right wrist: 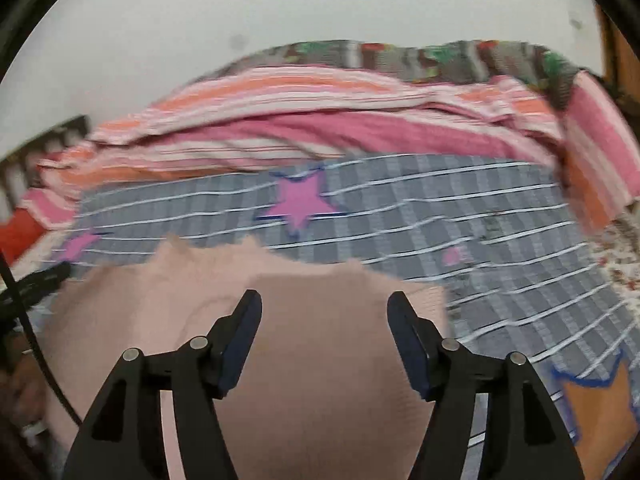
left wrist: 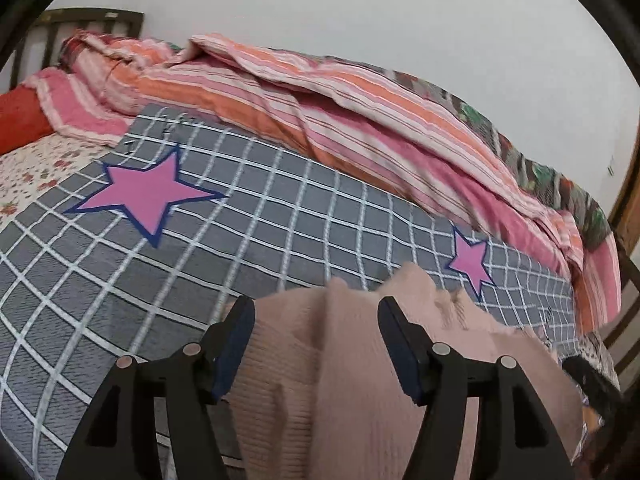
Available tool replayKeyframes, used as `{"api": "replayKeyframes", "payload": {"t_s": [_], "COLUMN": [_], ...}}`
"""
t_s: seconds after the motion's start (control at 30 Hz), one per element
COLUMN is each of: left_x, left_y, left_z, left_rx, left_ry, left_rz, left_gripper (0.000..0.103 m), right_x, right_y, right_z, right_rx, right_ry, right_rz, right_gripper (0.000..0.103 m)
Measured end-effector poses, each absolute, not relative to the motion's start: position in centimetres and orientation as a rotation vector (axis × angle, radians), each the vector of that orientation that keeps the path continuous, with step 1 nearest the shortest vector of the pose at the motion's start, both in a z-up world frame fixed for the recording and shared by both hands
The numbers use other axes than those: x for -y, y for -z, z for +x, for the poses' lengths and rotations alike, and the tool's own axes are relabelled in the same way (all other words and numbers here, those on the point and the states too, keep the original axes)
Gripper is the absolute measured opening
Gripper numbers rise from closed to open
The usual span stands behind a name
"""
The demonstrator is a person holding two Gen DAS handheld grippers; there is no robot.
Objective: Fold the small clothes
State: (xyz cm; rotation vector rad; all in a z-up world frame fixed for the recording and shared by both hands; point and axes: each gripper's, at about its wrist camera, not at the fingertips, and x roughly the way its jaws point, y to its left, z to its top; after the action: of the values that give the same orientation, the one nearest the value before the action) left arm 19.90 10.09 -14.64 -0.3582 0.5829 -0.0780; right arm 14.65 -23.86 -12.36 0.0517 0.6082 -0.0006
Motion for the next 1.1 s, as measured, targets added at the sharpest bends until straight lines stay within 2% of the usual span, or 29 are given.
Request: {"api": "replayKeyframes", "payload": {"t_s": [0.2, 0.37, 0.47, 0.87, 1.1], "left_x": [-11.3, -12.0, -12.8, -13.4, -13.7], "left_y": [14.8, 14.8, 14.9, 16.0, 16.4], "left_z": [19.7, 19.3, 19.6, 20.5, 20.7], "left_rx": [-0.581, -0.577, -0.586, -0.634, -0.658], "left_ry": [0.053, 0.055, 0.06, 0.122, 0.135], "left_rz": [-0.39, -0.387, -0.401, -0.472, -0.485], "left_gripper": [0.062, 0.062, 0.062, 0.062, 0.063], "right_x": [17.8, 14.4, 14.3, 14.1, 14.1], "right_y": [13.9, 16.6, 16.8, 17.1, 17.4], "right_z": [14.2, 14.9, 15.7, 25.6, 27.2], "right_rx": [-0.691, -0.751, -0.77, -1.063, -1.069], "right_ry": [-0.186, -0.077, -0.032, 0.022, 0.046], "right_rz": [-0.034, -0.176, -0.169, -0.093, -0.086], "right_gripper": [0.064, 0.064, 0.064, 0.062, 0.062]}}
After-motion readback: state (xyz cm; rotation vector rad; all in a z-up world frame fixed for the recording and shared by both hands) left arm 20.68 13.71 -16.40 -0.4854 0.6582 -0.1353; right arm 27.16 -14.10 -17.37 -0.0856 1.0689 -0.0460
